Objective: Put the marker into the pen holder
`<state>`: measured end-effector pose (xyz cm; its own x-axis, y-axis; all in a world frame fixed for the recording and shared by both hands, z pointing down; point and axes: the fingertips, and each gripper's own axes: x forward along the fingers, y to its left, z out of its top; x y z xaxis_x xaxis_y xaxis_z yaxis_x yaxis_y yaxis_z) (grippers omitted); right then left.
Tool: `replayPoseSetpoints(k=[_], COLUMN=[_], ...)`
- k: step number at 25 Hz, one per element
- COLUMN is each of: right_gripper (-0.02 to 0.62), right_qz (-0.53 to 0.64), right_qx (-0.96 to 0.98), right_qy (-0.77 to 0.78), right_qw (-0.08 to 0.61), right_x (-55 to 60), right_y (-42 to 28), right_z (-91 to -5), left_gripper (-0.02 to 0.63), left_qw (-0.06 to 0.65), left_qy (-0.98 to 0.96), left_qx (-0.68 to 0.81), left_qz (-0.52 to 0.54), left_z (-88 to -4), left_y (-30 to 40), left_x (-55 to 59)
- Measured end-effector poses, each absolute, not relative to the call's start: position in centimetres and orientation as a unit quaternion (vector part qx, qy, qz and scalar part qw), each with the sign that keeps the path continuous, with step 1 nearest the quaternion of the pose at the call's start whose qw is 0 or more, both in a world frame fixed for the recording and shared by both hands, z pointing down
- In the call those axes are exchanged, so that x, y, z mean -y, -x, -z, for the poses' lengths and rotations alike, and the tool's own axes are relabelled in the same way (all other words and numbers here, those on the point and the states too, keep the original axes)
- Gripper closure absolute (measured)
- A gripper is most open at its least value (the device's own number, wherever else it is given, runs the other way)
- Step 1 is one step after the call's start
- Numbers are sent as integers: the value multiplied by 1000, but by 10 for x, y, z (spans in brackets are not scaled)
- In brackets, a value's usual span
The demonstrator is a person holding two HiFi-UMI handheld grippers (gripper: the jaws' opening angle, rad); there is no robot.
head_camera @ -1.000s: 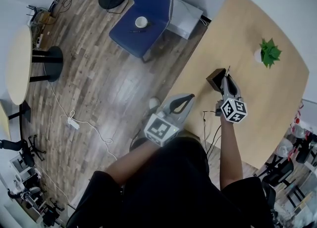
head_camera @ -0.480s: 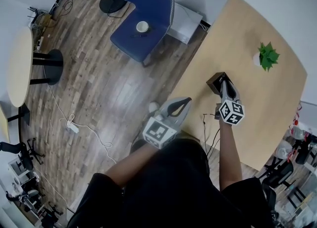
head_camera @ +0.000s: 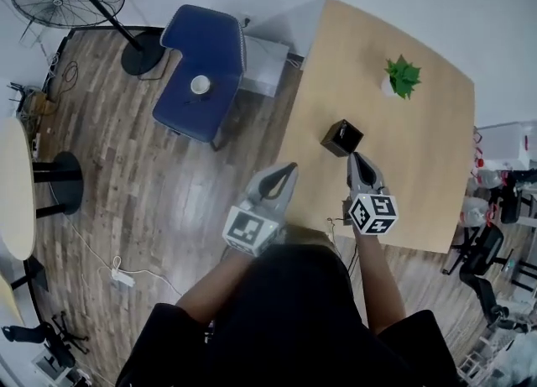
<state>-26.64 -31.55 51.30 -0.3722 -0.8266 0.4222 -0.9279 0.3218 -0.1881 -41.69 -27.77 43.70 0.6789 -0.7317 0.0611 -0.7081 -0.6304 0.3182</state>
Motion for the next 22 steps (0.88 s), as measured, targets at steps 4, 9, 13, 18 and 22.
replayPoseSetpoints(k=[4, 9, 13, 18, 22], right_gripper=[592, 592, 592, 592, 592], right_qz=[-199, -187, -173, -156, -149], right_qx=[780, 747, 735, 731, 730], right_qy=[-585, -634, -652, -662, -665], right_qw=[96, 72, 69, 52, 47], right_x=[277, 226, 197, 189, 189], right_y=[268, 237, 215, 187, 166], right_z=[-474, -437, -419, -403, -401], left_gripper=[603, 603, 603, 603, 603], left_qw=[110, 129, 151, 151, 140], left_qy=[-929, -942, -940, -941, -944], left_qx=[352, 306, 303, 298, 295], left_qz=[31, 48, 51, 57, 50], left_z=[-417, -405, -397, -386, -382], left_y=[409, 379, 362, 343, 318], left_x=[278, 268, 247, 240, 242])
